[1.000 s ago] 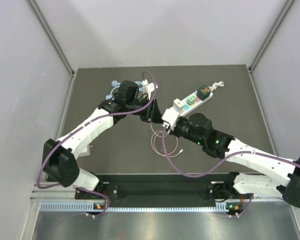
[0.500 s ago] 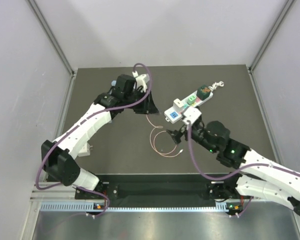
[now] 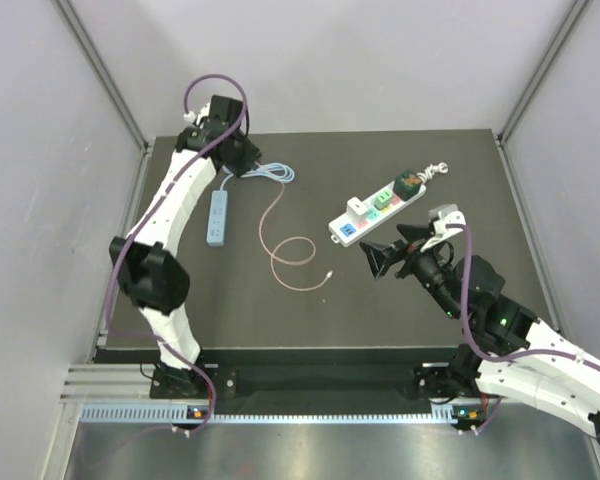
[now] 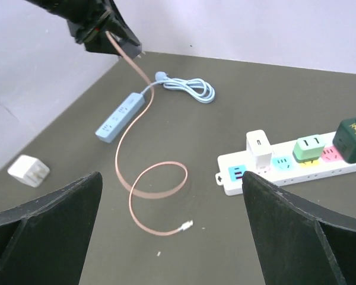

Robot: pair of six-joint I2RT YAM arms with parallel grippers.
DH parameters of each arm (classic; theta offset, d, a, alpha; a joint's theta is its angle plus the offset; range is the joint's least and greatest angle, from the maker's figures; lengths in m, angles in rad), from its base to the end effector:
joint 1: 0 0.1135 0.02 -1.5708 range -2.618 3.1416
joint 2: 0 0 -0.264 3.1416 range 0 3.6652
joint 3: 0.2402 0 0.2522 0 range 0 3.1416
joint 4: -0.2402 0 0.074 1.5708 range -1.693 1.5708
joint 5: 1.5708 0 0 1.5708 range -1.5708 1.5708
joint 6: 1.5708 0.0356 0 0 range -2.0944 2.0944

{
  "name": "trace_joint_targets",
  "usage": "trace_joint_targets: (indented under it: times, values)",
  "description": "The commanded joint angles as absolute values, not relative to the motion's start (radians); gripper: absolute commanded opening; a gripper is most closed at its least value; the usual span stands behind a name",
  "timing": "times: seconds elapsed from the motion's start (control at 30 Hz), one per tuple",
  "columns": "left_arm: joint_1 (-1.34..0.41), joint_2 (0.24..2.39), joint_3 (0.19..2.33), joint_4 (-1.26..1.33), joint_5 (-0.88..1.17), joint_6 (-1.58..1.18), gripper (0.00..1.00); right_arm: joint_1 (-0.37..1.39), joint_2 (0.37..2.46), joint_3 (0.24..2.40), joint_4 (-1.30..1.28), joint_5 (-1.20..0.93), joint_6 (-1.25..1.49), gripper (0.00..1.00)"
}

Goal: Insert the plug

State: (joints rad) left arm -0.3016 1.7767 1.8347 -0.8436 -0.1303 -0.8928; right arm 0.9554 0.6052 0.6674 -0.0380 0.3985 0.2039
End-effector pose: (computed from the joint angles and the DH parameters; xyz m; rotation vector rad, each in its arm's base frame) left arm 0.3760 -0.1121 0.3687 -0.7576 2.2663 -0.4274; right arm 0.0981 0.1149 0.3414 -0.2701 1.5572 0.6070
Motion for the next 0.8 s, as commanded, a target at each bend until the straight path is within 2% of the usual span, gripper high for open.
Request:
trace_joint_targets:
  times: [0.0, 0.13, 0.27, 0.43, 0.6, 0.77]
  values:
    - [-0.249, 1.914, 2.011, -1.141, -0.278, -1.162, 0.00, 0.965, 0.595, 0.655, -0.015, 0.432, 0.285, 1.00]
    - [-0.158, 1.980, 2.030, -1.197, -0.226, -1.348, 0.00, 0.965, 0.632, 0.676, -0.052, 0.535, 0.415, 1.00]
    - [-0.107, 2.014, 2.017, -1.180, -0.233, -1.419, 0.00, 0.965, 0.678, 0.709, -0.074, 0.508, 0.382, 1.00]
    - [-0.083, 2.091, 2.031, -1.161, -0.262, -1.408, 0.00, 0.965, 0.730, 0.723, -0.055, 0.500, 0.319, 1.00]
    - [-0.078, 2.177, 2.092, -1.288, -0.311, -1.416, 0.00, 0.965, 0.770, 0.741, -0.063, 0.537, 0.282, 1.00]
    - [-0.063, 2.190, 2.037, -1.281, -0.315, -1.436, 0.00, 0.965, 0.781, 0.736, -0.054, 0.552, 0.252, 1.00]
